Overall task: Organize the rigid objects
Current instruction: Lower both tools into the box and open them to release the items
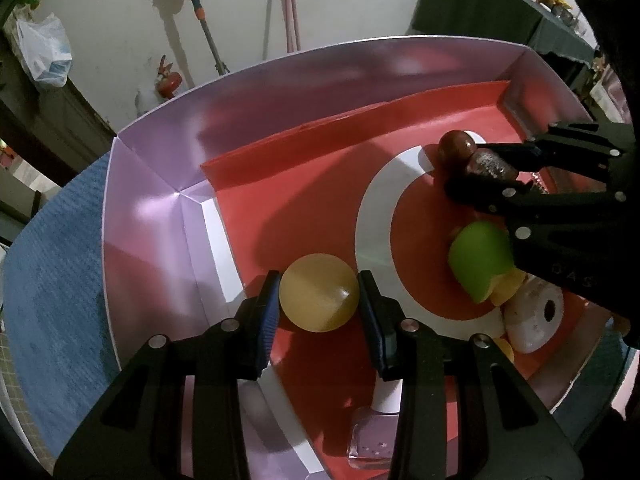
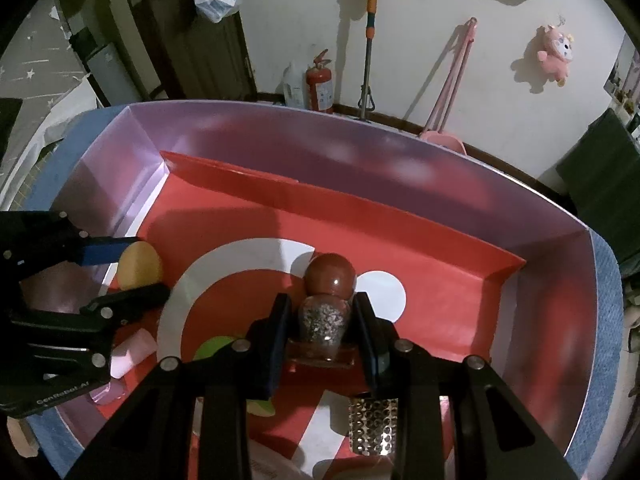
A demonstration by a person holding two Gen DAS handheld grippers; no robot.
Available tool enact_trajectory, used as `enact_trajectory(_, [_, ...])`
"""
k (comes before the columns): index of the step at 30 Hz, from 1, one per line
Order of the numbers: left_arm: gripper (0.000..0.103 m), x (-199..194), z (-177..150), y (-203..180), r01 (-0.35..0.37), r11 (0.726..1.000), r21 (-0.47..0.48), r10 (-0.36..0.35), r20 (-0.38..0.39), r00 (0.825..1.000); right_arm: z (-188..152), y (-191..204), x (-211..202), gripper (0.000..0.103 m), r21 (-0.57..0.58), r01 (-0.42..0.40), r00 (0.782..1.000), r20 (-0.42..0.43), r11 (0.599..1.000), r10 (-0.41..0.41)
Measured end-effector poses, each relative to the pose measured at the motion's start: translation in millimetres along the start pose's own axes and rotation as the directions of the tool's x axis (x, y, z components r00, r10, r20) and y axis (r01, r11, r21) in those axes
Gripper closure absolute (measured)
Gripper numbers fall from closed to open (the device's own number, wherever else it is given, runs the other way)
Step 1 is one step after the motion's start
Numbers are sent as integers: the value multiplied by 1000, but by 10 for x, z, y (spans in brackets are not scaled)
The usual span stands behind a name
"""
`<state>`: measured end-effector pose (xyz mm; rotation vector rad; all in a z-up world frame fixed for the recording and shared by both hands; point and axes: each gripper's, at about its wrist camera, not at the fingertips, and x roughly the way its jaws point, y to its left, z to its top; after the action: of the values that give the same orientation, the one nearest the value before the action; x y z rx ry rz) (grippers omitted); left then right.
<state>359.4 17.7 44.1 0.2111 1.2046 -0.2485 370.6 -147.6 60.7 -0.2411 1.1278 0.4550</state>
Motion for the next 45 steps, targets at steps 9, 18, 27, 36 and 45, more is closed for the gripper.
enact_trajectory(9, [67, -2, 6, -10, -7, 1000, 4, 7, 3, 1000, 18, 12, -8, 69, -2, -1, 1000, -8, 1000, 1])
enact_trajectory(18, [67, 4, 9, -7, -4, 1000, 2, 4, 1, 1000, 39, -25, -14, 69, 13, -12, 1000, -10, 1000, 12])
enact_trajectory(27, [63, -15, 12, 2, -2, 1000, 0, 2, 3, 1000, 44, -13, -18, 69, 13, -13, 1000, -11, 1000, 13])
enact_trajectory(36, [50, -120, 0, -38, 2, 1000, 11, -2, 34, 999, 48, -39, -20, 59, 15, -14, 1000, -10, 1000, 14])
enact_trajectory(45, [34, -406, -72, 19, 33, 999, -39, -29, 101, 994, -13, -90, -186, 40, 36, -18, 999, 35, 999, 17])
